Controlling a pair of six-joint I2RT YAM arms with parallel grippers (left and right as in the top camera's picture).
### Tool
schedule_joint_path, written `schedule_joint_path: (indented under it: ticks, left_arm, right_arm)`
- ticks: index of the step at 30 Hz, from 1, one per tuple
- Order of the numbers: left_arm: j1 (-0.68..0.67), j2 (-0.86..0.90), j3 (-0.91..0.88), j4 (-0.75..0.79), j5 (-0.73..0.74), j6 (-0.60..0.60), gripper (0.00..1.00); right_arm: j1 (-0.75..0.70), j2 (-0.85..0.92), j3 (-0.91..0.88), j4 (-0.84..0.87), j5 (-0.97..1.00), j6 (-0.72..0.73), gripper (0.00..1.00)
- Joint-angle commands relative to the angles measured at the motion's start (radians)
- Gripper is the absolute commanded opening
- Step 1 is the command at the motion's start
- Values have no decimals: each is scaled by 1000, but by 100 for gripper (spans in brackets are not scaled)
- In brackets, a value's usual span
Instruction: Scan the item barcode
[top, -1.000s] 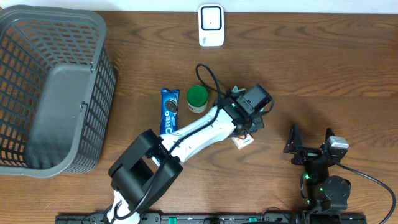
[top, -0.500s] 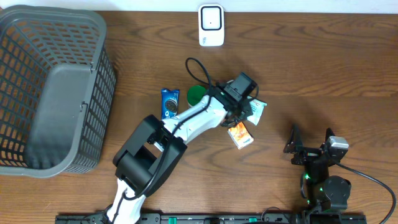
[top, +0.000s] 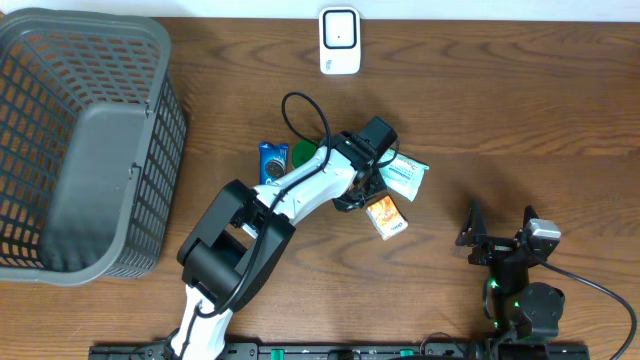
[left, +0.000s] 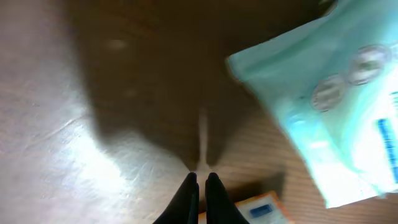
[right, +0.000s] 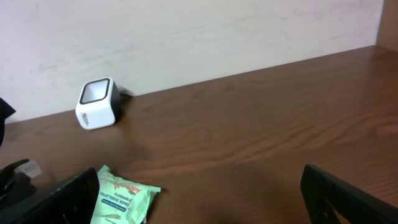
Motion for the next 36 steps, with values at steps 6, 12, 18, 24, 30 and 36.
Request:
schedule_joint_path:
  ticks: [6, 12, 18, 24, 30, 36]
  left_arm:
    - [0, -10, 14, 110, -26, 147, 7]
    - [-7, -23, 14, 188, -21, 203, 11]
    - [-70, -20, 12, 185, -5, 253, 13]
    - [-100, -5, 11, 185, -3, 252, 16]
    - [-98, 27, -7, 186, -3, 237, 17]
    - [-98, 35, -8, 185, -8, 216, 17]
  right_arm:
    - [10, -5, -2, -4, 5, 8, 99]
    - [10, -5, -2, -4, 5, 8, 99]
    - [10, -5, -2, -4, 5, 8, 99]
    - [10, -5, -2, -4, 5, 8, 99]
    - [10, -5, -2, -4, 5, 8, 99]
    - [10, -5, -2, -4, 5, 8, 99]
